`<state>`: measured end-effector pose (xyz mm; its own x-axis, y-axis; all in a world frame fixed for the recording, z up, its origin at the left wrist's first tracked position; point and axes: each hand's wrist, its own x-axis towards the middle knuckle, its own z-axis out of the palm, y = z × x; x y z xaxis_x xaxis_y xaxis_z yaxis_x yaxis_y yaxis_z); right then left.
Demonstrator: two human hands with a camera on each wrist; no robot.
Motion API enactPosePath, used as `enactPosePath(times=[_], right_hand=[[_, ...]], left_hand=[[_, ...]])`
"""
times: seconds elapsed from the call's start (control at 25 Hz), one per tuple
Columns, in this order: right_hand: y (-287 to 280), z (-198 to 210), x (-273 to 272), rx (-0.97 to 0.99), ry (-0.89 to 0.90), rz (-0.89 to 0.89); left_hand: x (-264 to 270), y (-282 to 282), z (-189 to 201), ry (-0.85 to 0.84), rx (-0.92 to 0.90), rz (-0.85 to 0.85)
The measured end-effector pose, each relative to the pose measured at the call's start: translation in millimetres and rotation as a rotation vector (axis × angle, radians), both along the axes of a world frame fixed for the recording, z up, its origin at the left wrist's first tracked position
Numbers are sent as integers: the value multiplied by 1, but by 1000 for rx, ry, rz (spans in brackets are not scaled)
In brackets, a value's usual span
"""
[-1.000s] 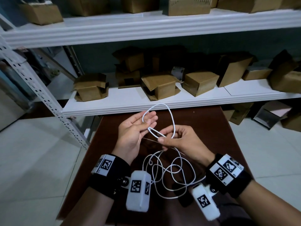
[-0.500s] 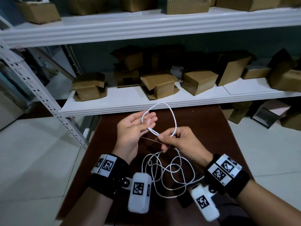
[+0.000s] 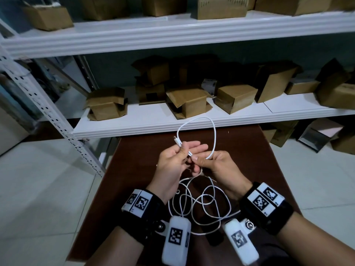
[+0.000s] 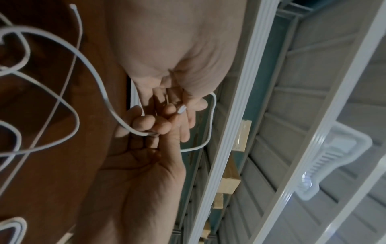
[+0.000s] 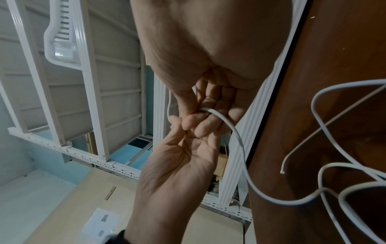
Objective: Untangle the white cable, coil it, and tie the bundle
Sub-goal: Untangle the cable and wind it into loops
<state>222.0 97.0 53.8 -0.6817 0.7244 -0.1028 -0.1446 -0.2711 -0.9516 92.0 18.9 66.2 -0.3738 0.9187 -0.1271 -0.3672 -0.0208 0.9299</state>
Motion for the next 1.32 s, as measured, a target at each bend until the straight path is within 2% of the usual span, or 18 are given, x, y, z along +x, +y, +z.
enactPosePath(times=[0.12,0.28,0.4,0.52,0.68,0.76,0.88,1.08,1.32], right_hand=[[-2,3,-1,29,-22,53],[1,2,0,87,-138,103],[10,7,6,136,-209,93],[19,14,14,223,-222,85],[24,15,17,371,-295,163],[22,14,17,425,-335,199],[19,13,15,392,-242,146],[16,16,12,263,-104,88],[11,7,8,235,-127,130]], left_hand=[[1,0,11,-15,-10,85],[-19,2,10,280,-30,279],[-38,2,10,314,-41,338],[-47,-2,16,388,-91,241],[-46,-4,17,522,-141,128],[-46,-4,16,453,-124,146],[-45,-5,18,263,-78,151],[-40,-6,19,245,-101,61],[-27,-6,19,173,-44,9]])
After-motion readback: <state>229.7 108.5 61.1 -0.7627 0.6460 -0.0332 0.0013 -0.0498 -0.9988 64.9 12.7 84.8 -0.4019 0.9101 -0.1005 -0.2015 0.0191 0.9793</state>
